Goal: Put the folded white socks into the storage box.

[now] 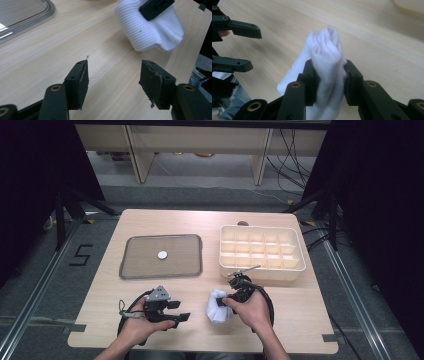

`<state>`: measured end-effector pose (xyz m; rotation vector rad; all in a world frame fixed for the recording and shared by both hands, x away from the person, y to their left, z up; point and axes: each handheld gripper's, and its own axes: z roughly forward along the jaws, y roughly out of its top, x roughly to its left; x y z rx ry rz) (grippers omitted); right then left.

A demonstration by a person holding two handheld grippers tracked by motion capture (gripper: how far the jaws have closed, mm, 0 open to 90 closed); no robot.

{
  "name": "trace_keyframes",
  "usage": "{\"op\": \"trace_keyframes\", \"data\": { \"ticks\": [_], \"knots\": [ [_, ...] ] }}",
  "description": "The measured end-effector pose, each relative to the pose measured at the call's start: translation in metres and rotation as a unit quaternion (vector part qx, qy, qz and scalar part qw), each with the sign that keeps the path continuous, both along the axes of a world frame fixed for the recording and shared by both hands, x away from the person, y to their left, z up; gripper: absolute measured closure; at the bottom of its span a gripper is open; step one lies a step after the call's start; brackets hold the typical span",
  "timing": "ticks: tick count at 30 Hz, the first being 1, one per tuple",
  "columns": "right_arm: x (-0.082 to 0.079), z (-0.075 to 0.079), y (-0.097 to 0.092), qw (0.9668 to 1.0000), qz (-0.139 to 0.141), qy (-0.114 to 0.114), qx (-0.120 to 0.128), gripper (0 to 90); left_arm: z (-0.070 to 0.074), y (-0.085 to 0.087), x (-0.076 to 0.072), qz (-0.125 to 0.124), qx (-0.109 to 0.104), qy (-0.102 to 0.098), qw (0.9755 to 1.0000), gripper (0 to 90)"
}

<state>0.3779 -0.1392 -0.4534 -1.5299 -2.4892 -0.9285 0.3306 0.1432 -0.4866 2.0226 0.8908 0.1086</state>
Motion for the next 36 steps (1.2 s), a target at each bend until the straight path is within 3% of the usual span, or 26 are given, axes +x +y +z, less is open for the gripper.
{"op": "trace_keyframes", "data": {
  "ticks": [4,7,8,12,13,14,18,20,22,24,25,27,30,32,36],
  "knots": [
    [0.000,0.004,-0.005,0.9994,0.004,-0.032,0.014,68.1,-0.002,0.014,0.000,0.029,-0.009,-0.003,0.9995,39.1],
    [-0.001,0.005,-0.006,0.9991,-0.003,-0.037,0.019,68.0,-0.003,0.021,-0.001,0.044,-0.008,-0.016,0.9989,38.5],
    [-0.001,0.005,-0.009,0.9982,-0.003,-0.057,0.018,68.0,-0.003,0.023,-0.001,0.052,-0.012,-0.021,0.9983,38.4],
    [-0.001,0.007,-0.012,0.9978,-0.006,-0.063,0.019,68.0,-0.004,0.032,-0.001,0.075,-0.018,-0.039,0.9963,38.4],
    [-0.003,0.009,-0.013,0.9977,-0.018,-0.059,0.026,68.0,-0.005,0.036,0.000,0.083,-0.011,-0.052,0.9952,38.4],
    [0.000,0.007,-0.016,0.9963,-0.006,-0.082,0.023,68.0,-0.006,0.037,-0.001,0.091,-0.013,-0.060,0.9939,38.4],
    [-0.001,0.008,-0.018,0.9960,-0.014,-0.084,0.026,67.8,-0.010,0.042,-0.001,0.104,-0.016,-0.081,0.9912,38.4],
    [0.000,0.010,-0.020,0.9955,-0.016,-0.088,0.029,67.8,-0.013,0.045,0.000,0.111,-0.031,-0.093,0.9890,38.4],
    [0.000,0.013,-0.023,0.9955,-0.020,-0.088,0.030,67.7,-0.017,0.048,0.000,0.114,-0.022,-0.105,0.9876,38.3],
    [-0.001,0.015,-0.023,0.9958,-0.032,-0.080,0.031,67.7,-0.020,0.049,0.001,0.114,-0.030,-0.110,0.9869,38.3],
    [0.001,0.015,-0.026,0.9955,-0.015,-0.087,0.035,67.7,-0.022,0.050,0.001,0.118,-0.023,-0.110,0.9866,38.1],
    [0.000,0.019,-0.027,0.9951,-0.034,-0.086,0.037,67.5,-0.026,0.051,0.001,0.116,-0.021,-0.118,0.9860,37.6],
    [0.000,0.020,-0.029,0.9935,-0.036,-0.098,0.047,67.4,-0.029,0.051,-0.001,0.116,-0.023,-0.124,0.9852,37.0],
    [-0.002,0.022,-0.028,0.9941,-0.052,-0.085,0.043,67.4,-0.029,0.051,-0.001,0.117,-0.024,-0.125,0.9850,36.7],
    [0.000,0.023,-0.032,0.9922,-0.048,-0.104,0.050,67.4,-0.032,0.051,-0.002,0.116,-0.022,-0.133,0.9841,36.5]
  ]
}}
